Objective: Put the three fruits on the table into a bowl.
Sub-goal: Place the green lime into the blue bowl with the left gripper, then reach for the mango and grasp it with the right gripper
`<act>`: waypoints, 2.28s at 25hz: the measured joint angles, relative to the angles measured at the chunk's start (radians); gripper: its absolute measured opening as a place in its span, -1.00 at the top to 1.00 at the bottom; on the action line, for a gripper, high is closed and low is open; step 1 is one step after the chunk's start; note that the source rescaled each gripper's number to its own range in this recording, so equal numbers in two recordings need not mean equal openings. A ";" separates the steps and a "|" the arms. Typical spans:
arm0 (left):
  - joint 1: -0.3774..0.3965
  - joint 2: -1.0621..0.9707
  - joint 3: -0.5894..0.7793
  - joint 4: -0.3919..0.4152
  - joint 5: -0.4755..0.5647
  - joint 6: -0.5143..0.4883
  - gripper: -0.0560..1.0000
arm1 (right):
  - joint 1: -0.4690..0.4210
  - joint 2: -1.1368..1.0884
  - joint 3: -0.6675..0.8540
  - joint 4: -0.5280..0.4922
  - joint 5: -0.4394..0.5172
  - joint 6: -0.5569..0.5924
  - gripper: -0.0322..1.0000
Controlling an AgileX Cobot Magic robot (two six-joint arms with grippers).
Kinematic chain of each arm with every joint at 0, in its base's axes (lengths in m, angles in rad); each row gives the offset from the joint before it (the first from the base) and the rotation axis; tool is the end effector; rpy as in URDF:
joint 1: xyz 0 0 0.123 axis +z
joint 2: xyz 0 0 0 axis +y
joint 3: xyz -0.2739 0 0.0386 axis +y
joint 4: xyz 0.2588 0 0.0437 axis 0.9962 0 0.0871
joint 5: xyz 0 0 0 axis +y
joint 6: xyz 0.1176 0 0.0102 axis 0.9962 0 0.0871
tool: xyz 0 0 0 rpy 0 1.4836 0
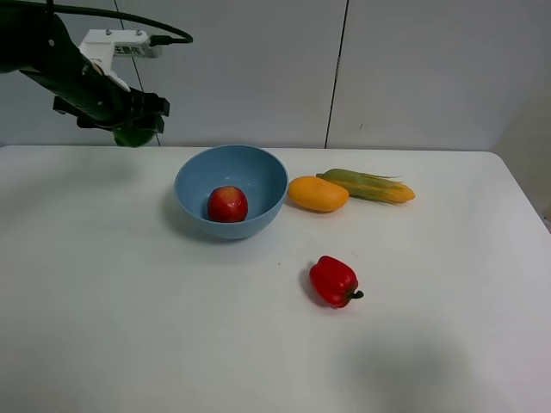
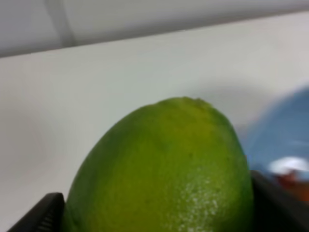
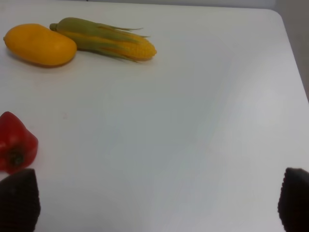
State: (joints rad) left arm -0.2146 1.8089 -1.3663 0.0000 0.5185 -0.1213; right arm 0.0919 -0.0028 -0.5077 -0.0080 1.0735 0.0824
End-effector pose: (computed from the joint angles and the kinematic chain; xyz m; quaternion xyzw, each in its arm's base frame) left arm 0.4205 -0.0917 0.2181 0.0438 0.9389 -0.0571 0.3366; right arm 0.0353 0.0024 0.2713 -0.0039 0.8538 0.0413 0.5189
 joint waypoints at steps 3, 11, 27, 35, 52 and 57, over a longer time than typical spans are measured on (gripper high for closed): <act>-0.084 0.008 0.000 -0.036 -0.001 0.002 0.84 | 0.000 0.000 0.000 0.000 0.000 0.000 -1.00; -0.214 0.099 0.000 -0.123 -0.039 0.002 0.84 | 0.000 0.000 0.000 0.000 0.000 0.000 -1.00; -0.235 0.142 0.000 -0.120 -0.055 -0.069 -0.79 | 0.000 0.000 0.000 0.000 0.000 0.000 -1.00; -0.217 -0.111 0.000 -0.112 -0.059 -0.037 -0.79 | 0.000 0.000 0.000 0.000 0.000 0.000 -1.00; 0.212 -0.863 0.096 0.116 0.396 0.022 -0.77 | 0.000 0.000 0.000 0.000 0.000 0.000 -1.00; 0.283 -1.148 0.274 0.094 0.410 0.023 -0.77 | 0.000 0.000 0.000 0.000 0.000 0.000 -1.00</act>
State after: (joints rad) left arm 0.0683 0.6604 -1.0928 0.0935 0.9280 -0.0985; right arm 0.0919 -0.0028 -0.5077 -0.0080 1.0735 0.0824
